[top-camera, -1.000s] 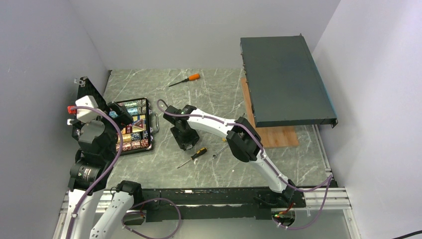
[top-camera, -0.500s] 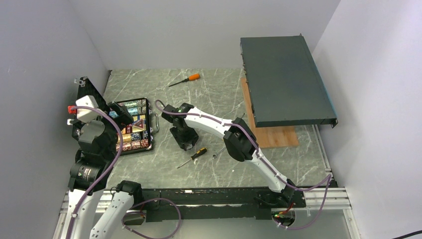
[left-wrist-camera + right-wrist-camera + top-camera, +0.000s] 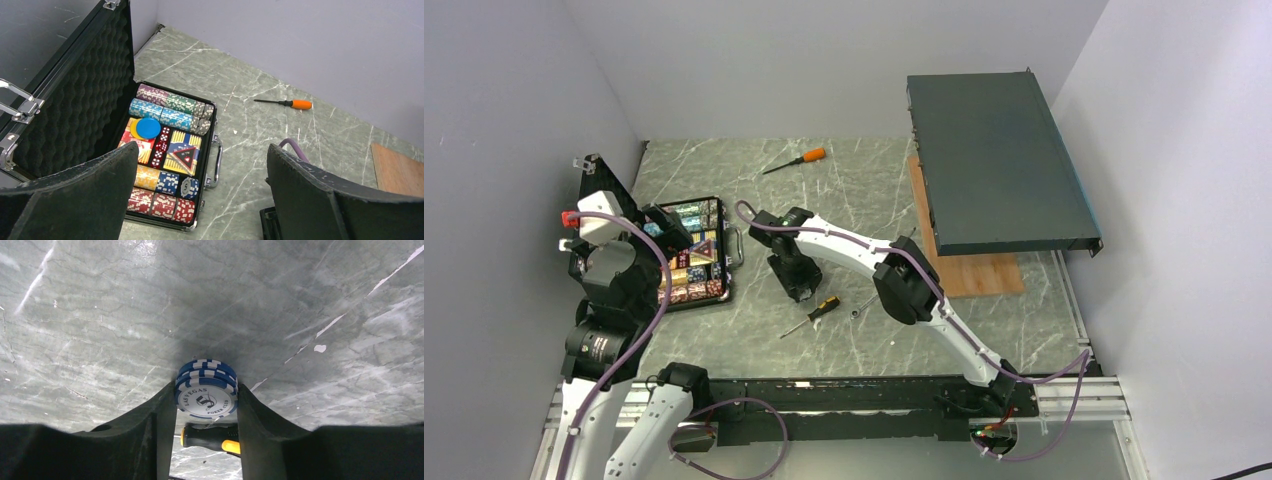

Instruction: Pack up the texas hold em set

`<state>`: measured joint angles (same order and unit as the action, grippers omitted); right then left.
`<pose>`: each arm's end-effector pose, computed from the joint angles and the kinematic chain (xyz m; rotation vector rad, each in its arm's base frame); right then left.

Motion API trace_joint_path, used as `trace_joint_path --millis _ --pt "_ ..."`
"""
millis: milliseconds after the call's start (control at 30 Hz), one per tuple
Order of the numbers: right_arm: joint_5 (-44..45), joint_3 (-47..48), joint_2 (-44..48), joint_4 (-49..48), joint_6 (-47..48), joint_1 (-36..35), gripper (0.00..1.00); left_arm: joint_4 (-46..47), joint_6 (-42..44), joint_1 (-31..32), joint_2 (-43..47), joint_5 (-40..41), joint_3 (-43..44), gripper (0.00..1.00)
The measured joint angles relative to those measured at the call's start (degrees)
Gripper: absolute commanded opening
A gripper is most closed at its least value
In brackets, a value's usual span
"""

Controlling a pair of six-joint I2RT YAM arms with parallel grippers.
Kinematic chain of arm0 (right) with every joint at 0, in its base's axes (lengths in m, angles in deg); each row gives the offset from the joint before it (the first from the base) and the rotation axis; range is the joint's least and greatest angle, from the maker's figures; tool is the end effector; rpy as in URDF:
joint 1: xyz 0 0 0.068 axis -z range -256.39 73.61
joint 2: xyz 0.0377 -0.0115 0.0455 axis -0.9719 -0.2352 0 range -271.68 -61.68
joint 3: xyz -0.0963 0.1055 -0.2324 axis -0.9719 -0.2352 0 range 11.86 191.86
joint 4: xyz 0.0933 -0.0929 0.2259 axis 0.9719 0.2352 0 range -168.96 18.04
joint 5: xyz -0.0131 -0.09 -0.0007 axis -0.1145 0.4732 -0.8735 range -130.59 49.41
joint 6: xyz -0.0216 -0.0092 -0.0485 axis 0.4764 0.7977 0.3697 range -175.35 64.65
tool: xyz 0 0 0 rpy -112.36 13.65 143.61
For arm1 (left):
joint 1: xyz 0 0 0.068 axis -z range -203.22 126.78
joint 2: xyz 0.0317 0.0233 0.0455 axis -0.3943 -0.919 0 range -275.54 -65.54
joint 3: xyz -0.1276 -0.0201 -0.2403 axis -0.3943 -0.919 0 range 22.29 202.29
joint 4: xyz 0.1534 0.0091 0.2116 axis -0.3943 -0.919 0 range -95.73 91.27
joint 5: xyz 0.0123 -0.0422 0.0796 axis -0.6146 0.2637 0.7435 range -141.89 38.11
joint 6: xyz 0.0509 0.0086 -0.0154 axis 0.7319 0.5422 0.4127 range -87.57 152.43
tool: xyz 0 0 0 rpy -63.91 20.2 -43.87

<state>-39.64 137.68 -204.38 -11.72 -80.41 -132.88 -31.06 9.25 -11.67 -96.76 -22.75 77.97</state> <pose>0.2727 0.4108 0.1507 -0.8253 2.9381 0.0832 0.0980 -0.0023 0.3921 -0.5386 1.6027 -0.0197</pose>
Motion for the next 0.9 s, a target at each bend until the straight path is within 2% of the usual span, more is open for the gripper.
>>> trace_joint_path --millis 167,333,500,900 --pt "0.4 -3.4 1.9 -2.7 0.0 0.0 0.19 0.0 0.0 0.0 -0.2 0.0 0.0 0.99" --pt "1.2 -6.7 4.2 -5.7 0.1 -0.1 0.00 0.0 0.0 0.0 -0.3 -0.3 0.0 0.99" --pt "2.2 -10.9 6.7 -9.7 1.1 -0.2 0.00 0.0 0.0 0.0 -0.7 -0.9 0.0 0.99" --pt "3.0 -12.6 8.1 -13.4 2.6 0.2 0.00 0.0 -0.1 0.0 -2.4 -1.4 0.0 0.99"
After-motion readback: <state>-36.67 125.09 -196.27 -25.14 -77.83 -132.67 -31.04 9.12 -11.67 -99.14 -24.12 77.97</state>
